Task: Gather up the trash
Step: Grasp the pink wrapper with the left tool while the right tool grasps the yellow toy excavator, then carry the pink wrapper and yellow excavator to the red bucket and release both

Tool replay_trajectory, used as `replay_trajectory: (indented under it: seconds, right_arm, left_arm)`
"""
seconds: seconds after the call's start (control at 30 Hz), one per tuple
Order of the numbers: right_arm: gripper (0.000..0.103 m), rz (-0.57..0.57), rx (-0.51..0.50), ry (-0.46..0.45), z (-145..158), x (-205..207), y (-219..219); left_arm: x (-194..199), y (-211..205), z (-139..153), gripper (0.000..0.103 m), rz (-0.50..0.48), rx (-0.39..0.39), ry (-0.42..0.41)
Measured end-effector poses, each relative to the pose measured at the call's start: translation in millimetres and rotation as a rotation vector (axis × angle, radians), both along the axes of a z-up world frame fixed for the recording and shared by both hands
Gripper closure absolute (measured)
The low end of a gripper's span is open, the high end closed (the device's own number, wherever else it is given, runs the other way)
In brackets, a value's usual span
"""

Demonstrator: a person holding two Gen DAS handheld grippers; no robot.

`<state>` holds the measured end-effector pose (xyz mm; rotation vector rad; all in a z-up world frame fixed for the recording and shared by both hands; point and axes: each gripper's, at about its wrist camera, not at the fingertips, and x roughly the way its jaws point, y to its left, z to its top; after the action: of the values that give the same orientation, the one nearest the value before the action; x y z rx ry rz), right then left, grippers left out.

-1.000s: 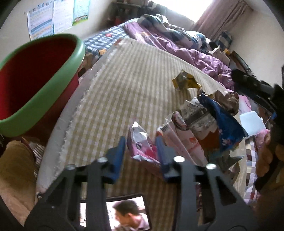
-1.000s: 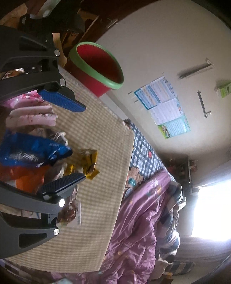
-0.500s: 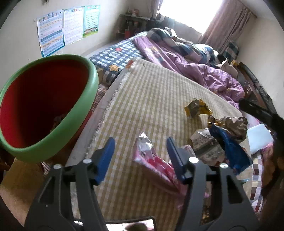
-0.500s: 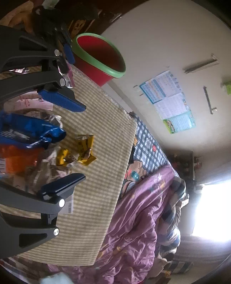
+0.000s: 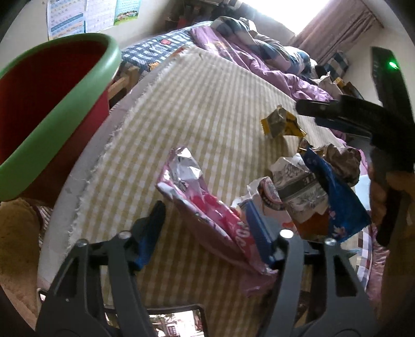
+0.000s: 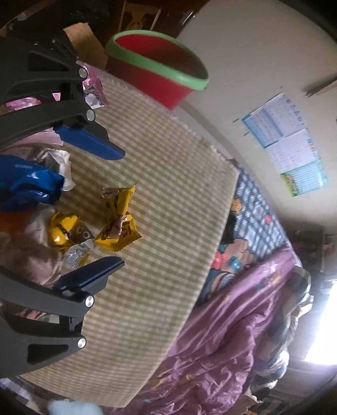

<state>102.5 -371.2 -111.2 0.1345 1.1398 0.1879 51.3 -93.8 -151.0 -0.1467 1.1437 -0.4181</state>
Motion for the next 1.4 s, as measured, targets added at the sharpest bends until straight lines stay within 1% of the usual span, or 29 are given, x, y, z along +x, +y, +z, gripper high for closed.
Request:
replay_trajectory:
  seconds: [0.03, 0.07, 0.1, 0.17, 0.23, 0.3, 0.37, 0.4, 0.43, 0.47, 0.5, 0.57, 0.6, 0.63, 0.67, 0.73, 0.8, 0.83, 1.07, 1.1, 1.13, 1.2, 1.3, 1.4]
  right_arm:
    - [0.029, 0.001, -0.002, 0.012, -4, 2, 2]
    - [0.029, 0.003, -0.008, 0.025, -7, 6, 4]
    - [0.029, 0.005, -0.018, 0.037, -12, 9, 6]
    - [0.029, 0.008, -0.031, 0.053, -18, 13, 8]
    - [0.029, 0.006, -0.044, 0.070, -23, 17, 8]
    - [0.029, 0.001, -0.057, 0.083, -28, 18, 8]
    - [0.029, 0.000, -0.057, 0.087, -31, 19, 8]
    - [0.031, 0.000, -0.055, 0.086, -32, 18, 8]
    - [0.040, 0.001, -0.053, 0.081, -32, 17, 8]
    - [0.046, 0.001, -0.050, 0.079, -32, 17, 7]
    - [0.054, -0.001, -0.041, 0.075, -31, 16, 6]
    - [0.058, -0.007, -0.020, 0.060, -28, 15, 3]
    - [0.065, -0.009, -0.015, 0.052, -26, 14, 3]
    - [0.072, -0.010, -0.002, 0.038, -22, 12, 2]
    - [0.072, -0.012, 0.009, 0.027, -20, 10, 1]
    - [0.072, -0.015, 0.013, 0.003, -13, 7, 1]
    - [0.073, -0.019, 0.021, -0.016, -7, 5, 0]
    - [0.073, -0.024, 0.031, -0.028, -4, 4, -1]
    - [0.073, -0.049, 0.115, -0.110, 21, -11, -4]
    - [0.073, -0.053, 0.130, -0.122, 25, -15, -4]
    - [0.073, -0.055, 0.140, -0.131, 28, -17, -3]
    - [0.073, -0.059, 0.156, -0.156, 37, -22, -2]
    - [0.073, -0.060, 0.181, -0.203, 51, -33, 5]
    - [0.073, -0.049, 0.197, -0.240, 62, -43, 12]
  left_arm:
    - [0, 0, 0, 0.057, -0.002, 0.001, -0.001]
    - [0, -1, 0, 0.060, -0.001, 0.005, -0.004]
    - [0, 1, 1, 0.074, -0.002, 0.000, 0.000]
    - [-1, 5, 3, 0.075, 0.008, -0.019, 0.003]
    - [-2, 7, 8, 0.082, 0.012, -0.024, -0.015]
    - [-3, 11, 17, 0.097, 0.017, -0.022, -0.049]
    - [-4, 14, 26, 0.096, 0.026, -0.013, -0.089]
    - [-5, 16, 29, 0.096, 0.029, -0.004, -0.109]
    - [-6, 17, 31, 0.096, 0.031, 0.003, -0.120]
    - [-6, 17, 33, 0.096, 0.034, 0.012, -0.127]
    - [-7, 18, 33, 0.096, 0.034, 0.015, -0.128]
    - [-7, 19, 32, 0.096, 0.033, 0.023, -0.127]
    - [-8, 19, 32, 0.095, 0.031, 0.028, -0.128]
    - [-8, 18, 31, 0.091, 0.030, 0.033, -0.125]
    - [-9, 18, 30, 0.087, 0.028, 0.034, -0.121]
    - [-9, 20, 31, 0.065, 0.035, 0.030, -0.122]
    - [-10, 20, 30, 0.057, 0.039, 0.035, -0.117]
    - [-10, 20, 28, 0.056, 0.038, 0.039, -0.111]
    - [-11, 11, 11, 0.056, 0.002, 0.058, -0.048]
    - [-11, 10, 9, 0.057, -0.002, 0.056, -0.043]
    - [-11, 10, 8, 0.068, -0.003, 0.053, -0.039]
    - [-10, 10, 7, 0.082, -0.006, 0.048, -0.030]
    - [-10, 12, 12, 0.089, 0.004, 0.037, -0.050]
    - [-12, 17, 24, 0.090, 0.025, 0.026, -0.100]
